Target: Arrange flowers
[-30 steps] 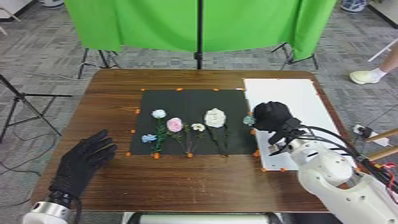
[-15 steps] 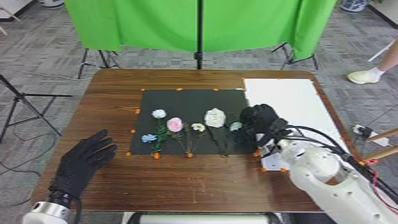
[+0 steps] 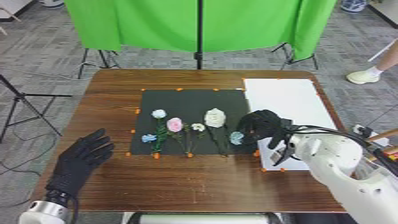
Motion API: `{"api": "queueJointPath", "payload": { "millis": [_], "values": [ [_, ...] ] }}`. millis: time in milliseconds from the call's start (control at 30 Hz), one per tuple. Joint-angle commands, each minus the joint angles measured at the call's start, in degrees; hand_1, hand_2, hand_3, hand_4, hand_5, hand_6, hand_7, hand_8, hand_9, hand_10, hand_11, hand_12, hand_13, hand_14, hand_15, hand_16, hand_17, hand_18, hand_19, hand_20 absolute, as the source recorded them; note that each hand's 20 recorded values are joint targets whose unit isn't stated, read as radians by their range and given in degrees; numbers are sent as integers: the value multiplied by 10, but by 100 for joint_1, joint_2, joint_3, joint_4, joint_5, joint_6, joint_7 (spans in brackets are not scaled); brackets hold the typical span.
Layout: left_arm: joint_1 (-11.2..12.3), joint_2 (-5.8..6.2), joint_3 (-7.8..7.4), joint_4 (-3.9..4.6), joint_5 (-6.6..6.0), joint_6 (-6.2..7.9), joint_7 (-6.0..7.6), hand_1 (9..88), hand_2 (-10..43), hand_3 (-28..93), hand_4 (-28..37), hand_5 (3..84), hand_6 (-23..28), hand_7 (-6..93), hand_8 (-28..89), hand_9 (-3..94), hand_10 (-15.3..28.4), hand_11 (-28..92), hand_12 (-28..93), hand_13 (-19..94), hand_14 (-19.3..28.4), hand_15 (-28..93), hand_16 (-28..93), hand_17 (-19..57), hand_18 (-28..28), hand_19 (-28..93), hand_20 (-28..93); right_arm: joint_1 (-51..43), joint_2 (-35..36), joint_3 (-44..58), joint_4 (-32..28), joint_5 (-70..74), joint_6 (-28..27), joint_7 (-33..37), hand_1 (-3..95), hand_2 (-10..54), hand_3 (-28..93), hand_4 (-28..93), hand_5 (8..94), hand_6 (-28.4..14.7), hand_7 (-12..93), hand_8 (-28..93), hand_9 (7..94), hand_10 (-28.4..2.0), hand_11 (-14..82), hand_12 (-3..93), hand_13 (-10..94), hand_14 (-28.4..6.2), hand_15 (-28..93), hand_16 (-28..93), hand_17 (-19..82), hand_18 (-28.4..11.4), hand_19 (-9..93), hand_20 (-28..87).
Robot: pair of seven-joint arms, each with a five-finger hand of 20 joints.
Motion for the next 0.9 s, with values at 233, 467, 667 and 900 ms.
{"api": "queueJointPath", "payload": {
  "millis": [233, 467, 667, 900],
  "values": [
    [-57, -46, 62, -35, 52, 87, 61, 242, 13, 688, -269, 332, 43, 195, -88, 282, 122, 247, 170, 232, 141, 388, 6, -86, 210, 502, 95, -1210, -548, 2016, -604, 4298, 75, 380, 181, -77, 807, -283, 304, -37, 192, -118, 320, -117, 140, 212, 281, -107, 235, 218, 104, -196, 510, 250],
    [-168, -123, 193, -22, 67, 200, 200, 245, 12, 686, -269, 315, 39, 198, -88, 263, 118, 239, 174, 218, 135, 374, 9, -88, 207, 494, 93, -1809, -835, 2029, -551, 6076, 1634, -277, 167, -78, 811, -283, 224, -10, 113, -91, 234, -90, -6, 230, 178, -91, -40, 389, 13, -184, 354, 176],
    [-303, -232, 338, -6, 103, 371, 342, 249, 8, 686, -267, 309, 37, 200, -90, 247, 112, 230, 176, 202, 127, 354, 11, -92, 202, 479, 90, -2298, -1404, 2466, -688, 6253, 1274, -104, 150, -75, 804, -283, 225, -26, 94, -85, 235, -73, -24, 234, 167, -80, -90, 404, -3, -172, 310, 155],
    [-578, -478, 539, 52, 177, 425, 582, 278, 4, 575, -282, 290, 26, 167, -84, 224, 97, 159, 178, 175, 118, 227, 39, -103, 197, 430, 86, -2902, -1962, 3353, -876, 6246, 203, 289, 148, -80, 794, -282, 283, -36, 117, -76, 259, -90, -1, 242, 166, -87, -89, 411, -23, -184, 307, 151]
  ]
}}
